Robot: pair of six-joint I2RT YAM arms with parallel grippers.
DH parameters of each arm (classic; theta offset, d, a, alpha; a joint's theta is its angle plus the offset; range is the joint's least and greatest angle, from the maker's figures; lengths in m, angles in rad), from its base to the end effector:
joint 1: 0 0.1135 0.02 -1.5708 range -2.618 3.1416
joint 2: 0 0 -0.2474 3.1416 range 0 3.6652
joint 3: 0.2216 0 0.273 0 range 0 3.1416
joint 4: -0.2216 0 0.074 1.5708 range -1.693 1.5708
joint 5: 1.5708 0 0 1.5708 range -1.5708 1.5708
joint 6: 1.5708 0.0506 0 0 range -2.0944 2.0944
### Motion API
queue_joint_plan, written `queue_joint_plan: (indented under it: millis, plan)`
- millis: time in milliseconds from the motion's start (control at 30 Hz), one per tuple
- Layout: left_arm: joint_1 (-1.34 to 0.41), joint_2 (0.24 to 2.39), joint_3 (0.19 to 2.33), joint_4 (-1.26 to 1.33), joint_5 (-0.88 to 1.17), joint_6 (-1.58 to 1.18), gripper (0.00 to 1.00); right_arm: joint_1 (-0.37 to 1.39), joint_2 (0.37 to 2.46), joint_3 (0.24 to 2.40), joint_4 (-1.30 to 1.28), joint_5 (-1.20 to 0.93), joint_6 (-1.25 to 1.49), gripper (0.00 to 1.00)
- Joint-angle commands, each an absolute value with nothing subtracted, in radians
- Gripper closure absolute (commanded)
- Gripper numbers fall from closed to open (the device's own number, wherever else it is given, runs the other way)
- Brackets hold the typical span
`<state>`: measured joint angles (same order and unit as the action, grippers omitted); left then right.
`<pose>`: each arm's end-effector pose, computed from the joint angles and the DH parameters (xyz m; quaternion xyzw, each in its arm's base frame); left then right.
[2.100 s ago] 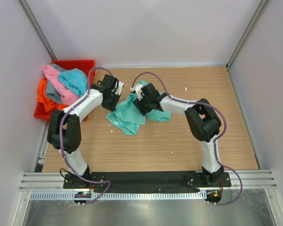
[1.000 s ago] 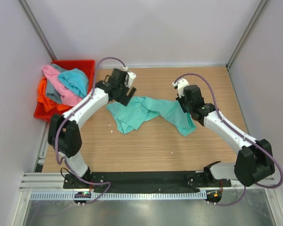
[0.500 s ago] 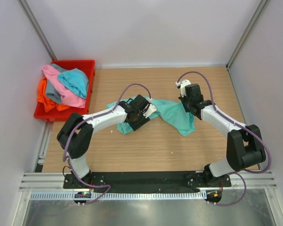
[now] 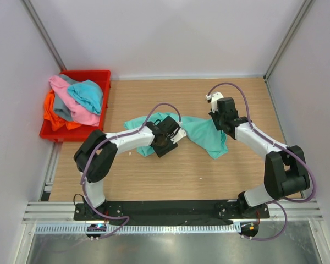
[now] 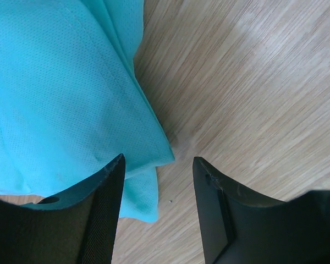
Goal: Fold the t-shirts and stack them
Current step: Flatten the tshirt out
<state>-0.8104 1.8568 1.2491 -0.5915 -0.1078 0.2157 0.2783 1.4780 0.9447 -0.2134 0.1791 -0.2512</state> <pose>0.2712 -0.2773 0.1322 0.4730 0.8599 -0.0034 0.1919 0.3369 0.0869 0.1920 -0.2042 0.8902 -0.0765 0.4000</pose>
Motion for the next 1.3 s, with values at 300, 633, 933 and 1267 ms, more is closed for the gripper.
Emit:
queue_joint_plan:
  millis: [300, 633, 933, 1267]
  plan:
    - [-0.811, 1.910, 1.292, -0.583, -0.098, 0.195, 0.69, 0.265, 1.460, 0.969, -0.173, 0.170, -0.235, 0.99]
    - [-0.810, 1.754, 1.290, -0.578, -0.207, 0.235, 1.00, 0.244, 1.494, 0.977, -0.181, 0.201, -0.235, 0.99]
    - [-0.703, 1.669, 1.276, -0.471, -0.331, 0.331, 1.00, 0.229, 1.597, 1.015, -0.184, 0.279, -0.232, 0.99]
    - [-0.595, 1.747, 1.321, -0.428, -0.331, 0.331, 1.00, 0.229, 1.481, 1.005, -0.127, 0.518, -0.248, 0.47]
